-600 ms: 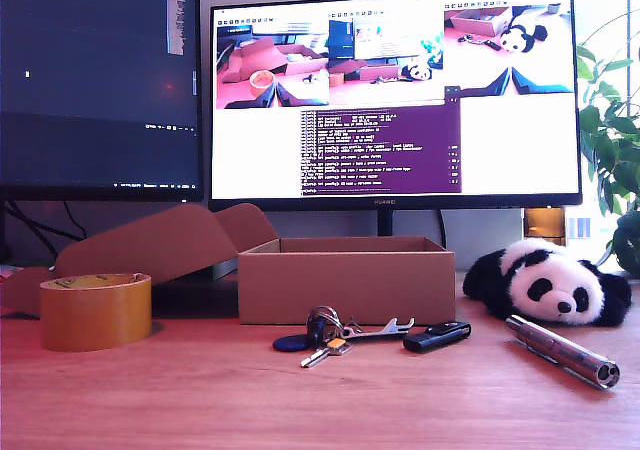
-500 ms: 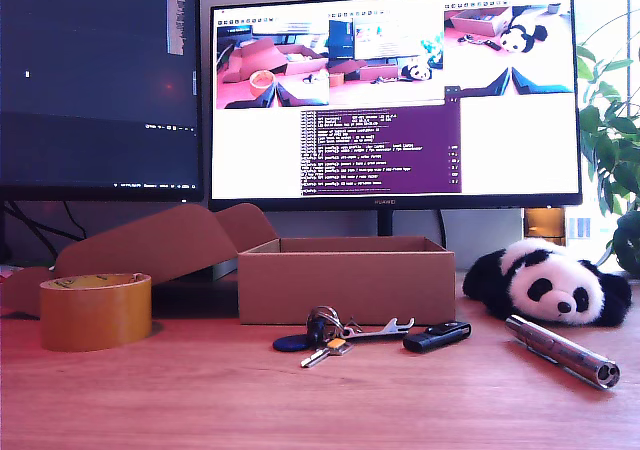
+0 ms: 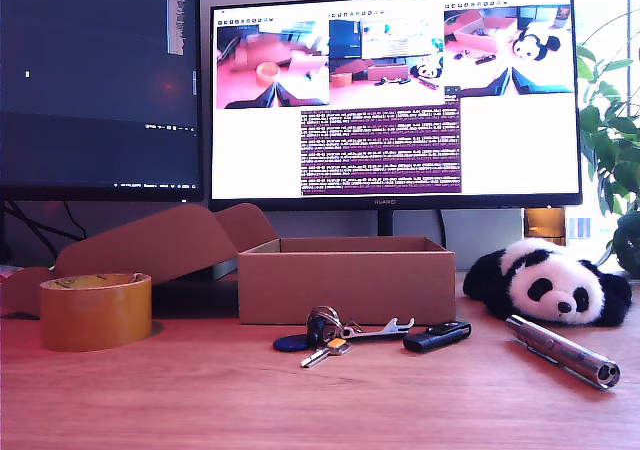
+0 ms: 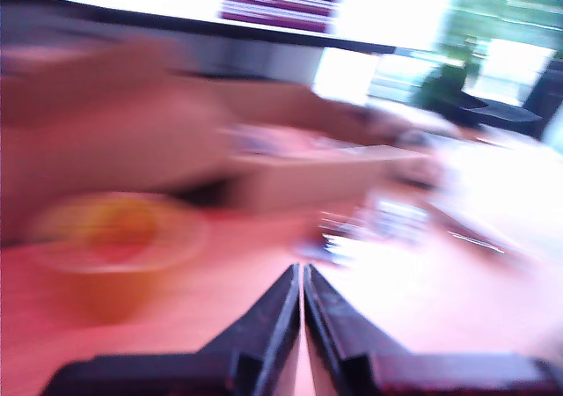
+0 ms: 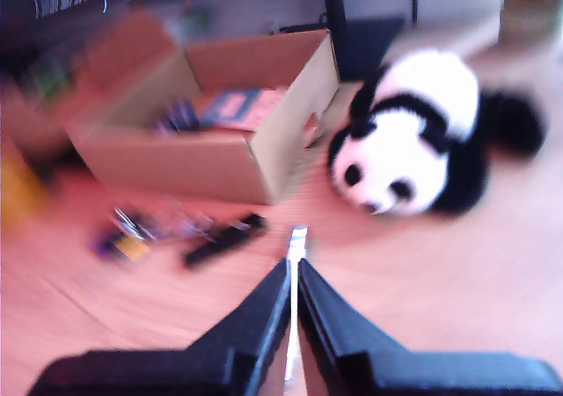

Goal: Pick up the laser pointer and place it inside the cardboard box

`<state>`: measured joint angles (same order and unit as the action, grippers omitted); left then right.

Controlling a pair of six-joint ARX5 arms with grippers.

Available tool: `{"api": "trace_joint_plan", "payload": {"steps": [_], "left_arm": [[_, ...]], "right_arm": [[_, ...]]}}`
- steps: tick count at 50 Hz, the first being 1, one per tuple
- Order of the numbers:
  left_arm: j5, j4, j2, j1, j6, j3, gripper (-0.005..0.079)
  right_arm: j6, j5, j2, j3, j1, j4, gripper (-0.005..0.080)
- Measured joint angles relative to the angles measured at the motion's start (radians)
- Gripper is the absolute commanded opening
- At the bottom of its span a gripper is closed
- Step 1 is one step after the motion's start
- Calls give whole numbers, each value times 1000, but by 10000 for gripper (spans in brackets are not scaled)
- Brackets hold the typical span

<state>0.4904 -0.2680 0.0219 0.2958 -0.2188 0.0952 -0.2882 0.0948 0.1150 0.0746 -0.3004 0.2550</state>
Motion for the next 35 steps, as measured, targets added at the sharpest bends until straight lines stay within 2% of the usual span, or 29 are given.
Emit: {"api": "trace_joint_plan", "payload": {"steps": [1, 11, 19, 30, 33, 35], "left_arm": [[8, 0, 0, 15, 0, 0, -19], [31, -2, 0, 193, 11, 0, -19], [-22, -9, 0, 312, 35, 0, -19], [-55, -9, 0, 363, 39, 0, -19], [-63, -9, 0, 365, 39, 0, -19], [-66, -9, 0, 365, 39, 0, -19]], "right_arm": [[-50, 3, 0, 0, -3, 0, -10], [-123, 7, 1, 3, -66, 66, -11], [-135, 7, 37, 45, -109, 163, -10], [-207, 8, 161, 169, -141, 222, 0], [-213, 24, 216, 216, -141, 252, 49], [-213, 39, 257, 251, -141, 280, 124]]}}
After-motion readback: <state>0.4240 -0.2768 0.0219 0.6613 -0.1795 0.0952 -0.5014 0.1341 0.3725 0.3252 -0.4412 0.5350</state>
